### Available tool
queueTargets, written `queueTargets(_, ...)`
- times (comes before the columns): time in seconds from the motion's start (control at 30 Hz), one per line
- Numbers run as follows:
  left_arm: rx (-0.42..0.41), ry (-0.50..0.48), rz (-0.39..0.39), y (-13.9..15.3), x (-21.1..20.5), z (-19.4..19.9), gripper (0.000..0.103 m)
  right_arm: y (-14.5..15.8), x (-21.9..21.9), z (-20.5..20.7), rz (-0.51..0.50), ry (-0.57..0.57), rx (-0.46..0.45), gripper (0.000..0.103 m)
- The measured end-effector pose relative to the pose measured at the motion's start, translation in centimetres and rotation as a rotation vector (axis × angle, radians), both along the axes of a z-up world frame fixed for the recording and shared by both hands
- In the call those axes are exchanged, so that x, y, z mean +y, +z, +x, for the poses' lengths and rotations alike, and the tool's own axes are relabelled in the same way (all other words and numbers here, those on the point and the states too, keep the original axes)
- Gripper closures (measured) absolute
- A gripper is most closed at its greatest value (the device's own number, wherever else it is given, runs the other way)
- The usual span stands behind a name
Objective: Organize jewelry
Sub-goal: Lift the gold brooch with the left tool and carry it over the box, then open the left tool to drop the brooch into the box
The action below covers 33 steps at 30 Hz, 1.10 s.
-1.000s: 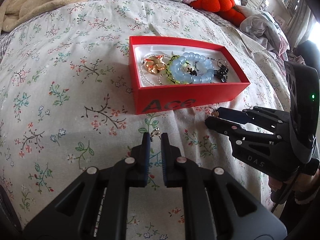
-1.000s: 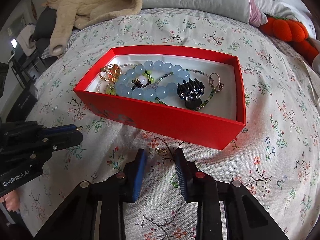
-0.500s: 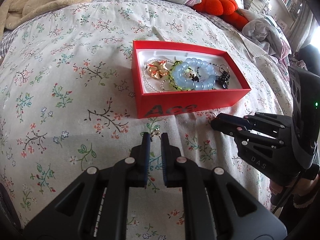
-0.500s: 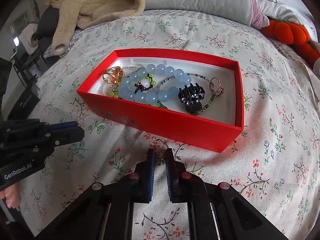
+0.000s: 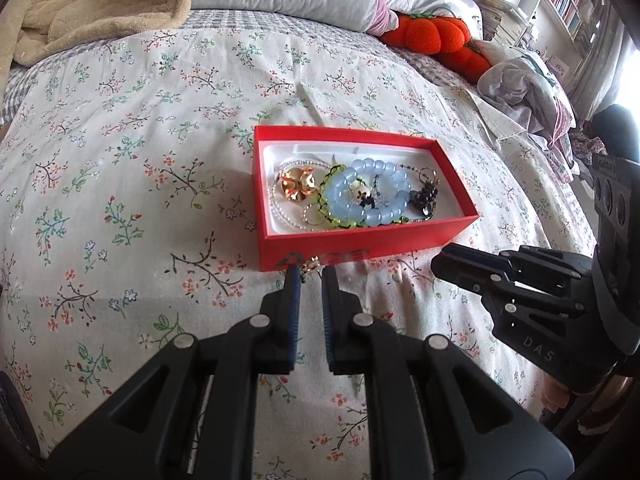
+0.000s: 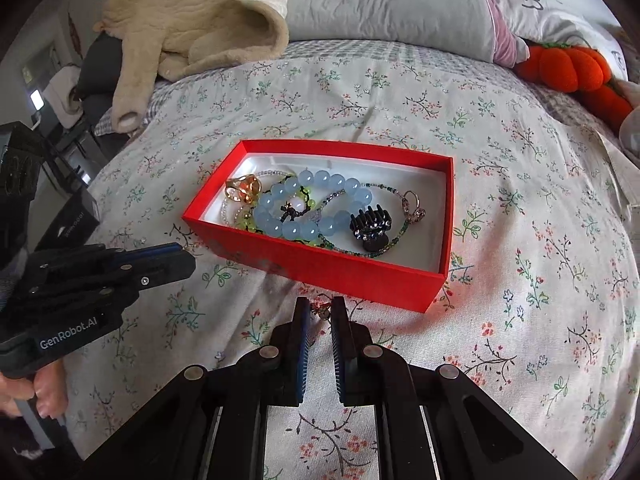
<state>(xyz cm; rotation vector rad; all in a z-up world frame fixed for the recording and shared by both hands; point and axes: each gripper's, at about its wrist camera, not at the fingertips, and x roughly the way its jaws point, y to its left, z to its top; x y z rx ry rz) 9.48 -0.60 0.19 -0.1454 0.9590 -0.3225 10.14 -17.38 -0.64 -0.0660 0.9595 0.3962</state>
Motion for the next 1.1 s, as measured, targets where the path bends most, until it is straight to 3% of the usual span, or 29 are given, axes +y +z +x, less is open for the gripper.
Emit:
queueTargets(0.3,-0.045,0.018,-0.053,1.0,-0.7,1.6,0.091,3.5,-1.4,0.8,0.053,-0.043,-0.066,0.093)
queueTargets(0.67,-0.051,0.045,-0.067,0.2,-1.8,3.4,0.09,4.0,-3.4,3.3,0.09,-0.128,-0.061,0.093)
queueTargets(0.87,-0.062,0.056,-0.053,0.7,-1.6,3.3,0.073,3.6,-3.7,4.1,0.088,-0.141,-0.052,0.093)
queueTargets(1.1,-0.078,0.077,-0.033,1.5,-0.7,2.6,0.067,3.1,-3.7,5.2,0.087,-0.143,-0.037,0.093)
